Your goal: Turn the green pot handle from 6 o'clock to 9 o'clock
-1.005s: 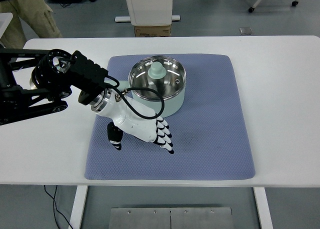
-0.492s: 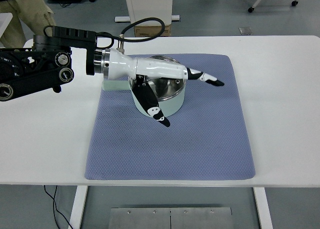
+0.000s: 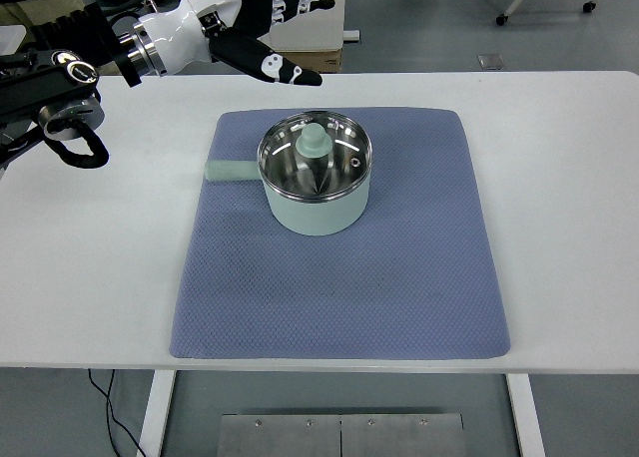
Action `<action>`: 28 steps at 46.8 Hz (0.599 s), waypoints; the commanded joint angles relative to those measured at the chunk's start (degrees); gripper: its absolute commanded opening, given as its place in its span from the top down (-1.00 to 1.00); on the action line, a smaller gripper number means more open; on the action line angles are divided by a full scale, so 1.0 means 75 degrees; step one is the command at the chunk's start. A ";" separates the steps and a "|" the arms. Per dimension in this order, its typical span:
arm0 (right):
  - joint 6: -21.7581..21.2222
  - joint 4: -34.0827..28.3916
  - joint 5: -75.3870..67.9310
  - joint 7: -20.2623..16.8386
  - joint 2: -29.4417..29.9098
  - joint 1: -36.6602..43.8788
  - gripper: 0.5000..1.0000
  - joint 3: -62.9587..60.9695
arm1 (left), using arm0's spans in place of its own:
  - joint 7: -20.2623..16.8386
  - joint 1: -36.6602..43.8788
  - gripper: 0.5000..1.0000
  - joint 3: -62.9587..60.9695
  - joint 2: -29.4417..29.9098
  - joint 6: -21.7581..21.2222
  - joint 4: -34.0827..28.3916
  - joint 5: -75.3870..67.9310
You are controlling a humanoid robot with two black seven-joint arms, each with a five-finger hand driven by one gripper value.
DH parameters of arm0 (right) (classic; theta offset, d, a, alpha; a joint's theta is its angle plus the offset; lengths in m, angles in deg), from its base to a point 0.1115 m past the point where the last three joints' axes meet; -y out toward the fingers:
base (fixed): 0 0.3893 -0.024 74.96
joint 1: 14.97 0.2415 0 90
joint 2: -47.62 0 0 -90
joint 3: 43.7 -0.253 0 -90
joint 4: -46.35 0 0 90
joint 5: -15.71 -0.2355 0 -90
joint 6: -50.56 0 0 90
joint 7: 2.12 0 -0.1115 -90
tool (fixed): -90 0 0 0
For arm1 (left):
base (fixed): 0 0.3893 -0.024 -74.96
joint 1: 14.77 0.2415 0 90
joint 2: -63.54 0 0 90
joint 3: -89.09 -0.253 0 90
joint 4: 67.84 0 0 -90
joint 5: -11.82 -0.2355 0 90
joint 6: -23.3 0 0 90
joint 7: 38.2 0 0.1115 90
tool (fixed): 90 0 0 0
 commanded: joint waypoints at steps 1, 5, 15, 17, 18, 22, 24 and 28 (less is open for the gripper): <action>0.0000 0.0000 0.0002 -0.0002 0.0000 0.0000 -1.00 0.0000 | 0.0000 0.0108 -1.00 -0.0002 -0.0001 0.0001 -0.0135 0.0143; 0.0000 0.0000 -0.0010 -0.0002 0.0000 0.0000 -1.00 0.0000 | 0.0000 0.0248 -1.00 -0.0014 -0.0012 0.0013 -0.0322 0.0353; 0.0000 0.0000 0.0002 -0.0002 0.0000 0.0000 -1.00 0.0000 | 0.0000 0.0647 -1.00 -0.0014 -0.0024 -0.0011 -0.0709 0.1361; 0.0000 0.0000 0.0002 -0.0002 0.0000 0.0000 -1.00 0.0000 | 0.0000 0.0705 -1.00 -0.0026 -0.0036 -0.0011 -0.0756 0.1548; 0.0000 0.0000 0.0002 -0.0002 0.0000 0.0000 -1.00 0.0000 | 0.0000 0.0729 -1.00 -0.0026 -0.0036 -0.0011 -0.0779 0.1654; 0.0000 0.0000 0.0002 -0.0002 0.0000 0.0000 -1.00 0.0000 | 0.0000 0.0835 -1.00 -0.0026 -0.0141 -0.0022 -0.0850 0.2005; 0.0000 0.0000 0.0001 -0.0002 0.0000 0.0000 -1.00 0.0000 | 0.0000 0.0858 -1.00 -0.0026 -0.0176 -0.0022 -0.0885 0.2170; 0.0000 0.0000 0.0002 -0.0002 0.0000 0.0000 -1.00 0.0000 | 0.0000 0.0940 -1.00 -0.0026 -0.0188 -0.0081 -0.0897 0.2638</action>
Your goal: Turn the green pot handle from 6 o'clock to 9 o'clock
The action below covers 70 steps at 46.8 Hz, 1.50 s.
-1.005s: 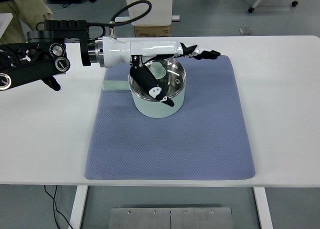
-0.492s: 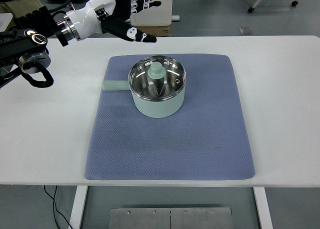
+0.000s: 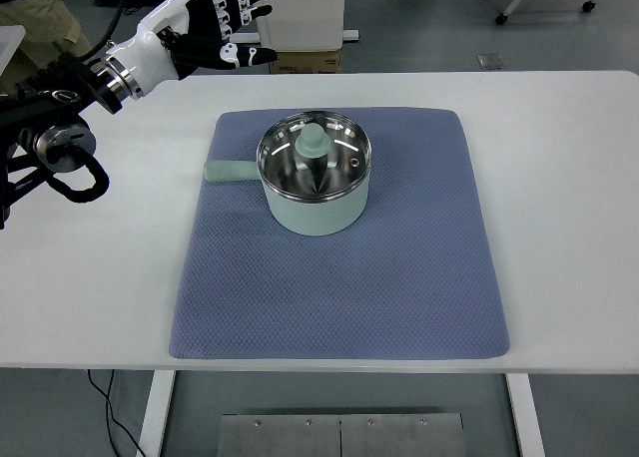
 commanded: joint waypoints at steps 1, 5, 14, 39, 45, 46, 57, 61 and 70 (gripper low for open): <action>0.0000 0.0000 -0.0010 0.0002 0.0000 0.0001 -1.00 0.0000 | 0.0000 0.0072 -1.00 0.0000 -0.0005 -0.0099 -0.0012 0.0461; 0.0000 0.0000 0.0002 0.0002 0.0000 0.0001 -1.00 0.0000 | 0.0000 0.0108 -1.00 0.0000 -0.0016 -0.0146 -0.0012 0.0754; 0.0000 0.0000 0.0002 0.0002 0.0000 0.0001 -1.00 0.0000 | 0.0000 0.0236 -1.00 -0.0164 -0.0110 -0.0146 -0.0398 0.0837; 0.0000 0.0000 0.0002 0.0002 0.0000 0.0001 -1.00 0.0000 | 0.0000 0.1022 -1.00 -0.0152 -0.0614 -0.0310 -0.1325 0.2325; 0.0000 0.0000 0.0002 0.0002 0.0000 0.0001 -1.00 0.0000 | 0.0000 0.1174 -1.00 -0.0140 -0.0813 -0.0579 -0.1336 0.2501; 0.0000 0.0000 0.0002 0.0002 0.0000 0.0001 -1.00 0.0000 | 0.0000 0.1209 -1.00 -0.0140 -0.0836 -0.0626 -0.1325 0.2536; 0.0000 0.0000 0.0002 0.0002 0.0000 0.0001 -1.00 0.0000 | 0.0000 0.1432 -1.00 -0.0105 -0.1059 -0.1036 -0.1360 0.3344; 0.0000 0.0000 0.0002 0.0002 0.0000 0.0001 -1.00 0.0000 | 0.0000 0.1479 -1.00 -0.0105 -0.1141 -0.1083 -0.1395 0.3555; 0.0000 0.0000 0.0002 0.0002 0.0000 0.0001 -1.00 0.0000 | 0.0000 0.1596 -1.00 -0.0082 -0.1165 -0.1083 -0.1395 0.3883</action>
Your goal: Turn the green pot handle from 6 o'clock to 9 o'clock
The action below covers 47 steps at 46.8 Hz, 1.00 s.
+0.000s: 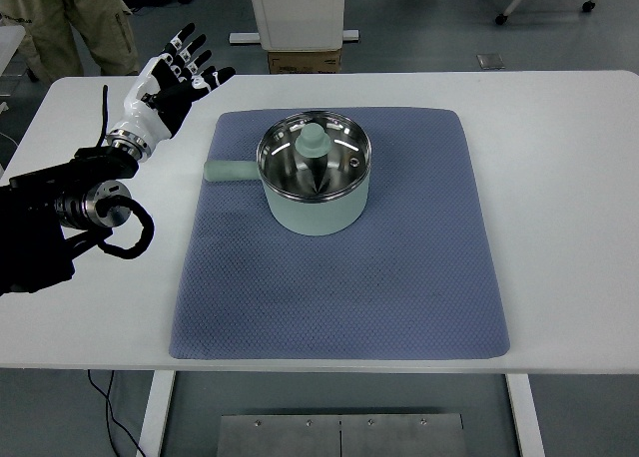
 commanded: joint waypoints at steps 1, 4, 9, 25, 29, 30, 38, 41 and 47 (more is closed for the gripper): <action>0.0000 0.0000 0.0001 0.0000 0.0000 0.0000 -1.00 0.0000 | 0.0000 0.0067 -1.00 -0.0001 -0.0011 0.0000 0.0001 0.0172; 0.0000 0.0000 0.0001 0.0000 0.0000 0.0000 -1.00 0.0000 | 0.0000 0.0090 -1.00 -0.0001 -0.0046 0.0000 0.0001 0.0290; 0.0000 0.0000 0.0001 0.0000 0.0000 0.0000 -1.00 0.0000 | 0.0000 0.0149 -1.00 -0.0012 -0.0058 -0.0011 0.0012 0.0313; 0.0000 0.0000 0.0001 0.0000 0.0000 0.0000 -1.00 0.0000 | 0.0000 0.0535 -1.00 0.0140 -0.0164 -0.0011 0.0012 0.0290; 0.0000 0.0000 0.0001 0.0000 0.0000 0.0000 -1.00 0.0000 | 0.0000 0.0723 -1.00 0.0338 -0.0164 -0.0011 0.0001 0.0232; 0.0000 0.0000 0.0001 0.0000 0.0000 0.0000 -1.00 0.0000 | 0.0000 0.0746 -1.00 0.0409 -0.0164 -0.0011 0.0012 0.0208; 0.0000 0.0000 0.0001 0.0000 0.0000 0.0000 -1.00 0.0000 | 0.0000 0.0852 -1.00 0.0749 -0.0128 -0.0011 0.0001 0.0138; 0.0000 0.0000 0.0001 0.0000 0.0000 0.0000 -1.00 0.0000 | 0.0000 0.0864 -1.00 0.0808 -0.0128 -0.0011 0.0001 0.0079; 0.0000 0.0000 0.0001 0.0000 0.0000 0.0000 -1.00 0.0000 | 0.0000 0.0876 -1.00 0.0819 -0.0140 -0.0011 0.0001 -0.0003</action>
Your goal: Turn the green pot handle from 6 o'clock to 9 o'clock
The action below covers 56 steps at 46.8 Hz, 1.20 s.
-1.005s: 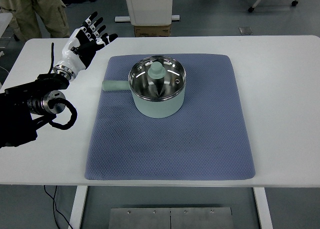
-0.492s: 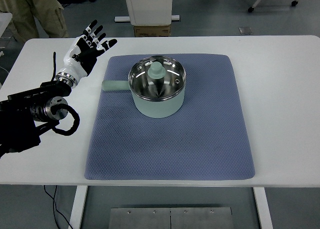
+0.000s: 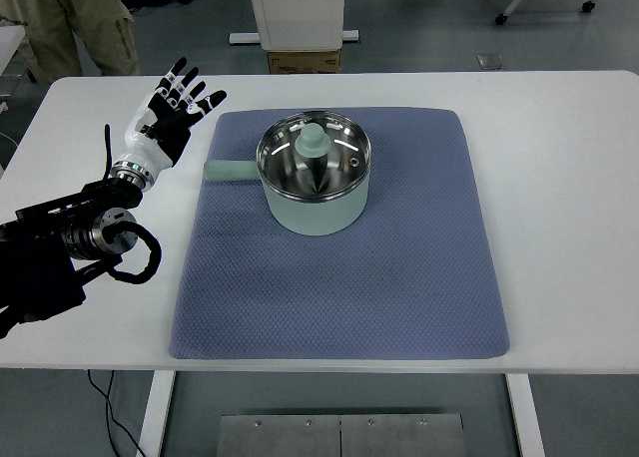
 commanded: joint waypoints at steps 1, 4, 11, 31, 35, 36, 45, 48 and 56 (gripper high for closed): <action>0.0000 0.0000 -0.0001 0.0000 0.0000 0.0000 -1.00 0.0000 | 0.0000 0.0000 -1.00 0.0003 -0.0009 0.0000 -0.0001 -0.0034; 0.0000 0.0000 -0.0001 0.0000 0.0000 0.0000 -1.00 0.0000 | 0.0000 0.0000 -1.00 0.0003 -0.0009 0.0000 -0.0001 -0.0046; 0.0000 0.0000 -0.0001 0.0000 0.0000 0.0000 -1.00 0.0000 | 0.0000 0.0023 -1.00 0.0003 -0.0009 0.0012 -0.0001 -0.0093; 0.0000 0.0000 -0.0001 0.0000 0.0000 0.0000 -1.00 0.0000 | 0.0000 0.0234 -1.00 0.0191 -0.0021 0.0024 0.0010 -0.0280; 0.0000 0.0000 -0.0001 0.0000 0.0000 0.0000 -1.00 0.0000 | 0.0000 0.0246 -1.00 0.0343 -0.0009 0.0024 -0.0001 -0.0444; 0.0000 0.0000 -0.0001 0.0000 0.0000 0.0000 -1.00 0.0000 | 0.0000 0.0246 -1.00 0.0366 0.0003 0.0024 -0.0001 -0.0480; 0.0000 0.0000 -0.0001 0.0000 0.0000 0.0000 -1.00 0.0000 | 0.0000 0.0387 -1.00 0.0566 0.0038 0.0047 -0.0001 -0.0620; 0.0000 0.0000 -0.0001 0.0000 0.0000 0.0000 -1.00 0.0000 | 0.0000 0.0422 -1.00 0.0613 0.0038 0.0035 -0.0013 -0.0691; 0.0000 0.0000 -0.0001 -0.0012 0.0000 0.0000 -1.00 0.0000 | 0.0000 0.0504 -1.00 0.0695 0.0026 0.0024 -0.0013 -0.0749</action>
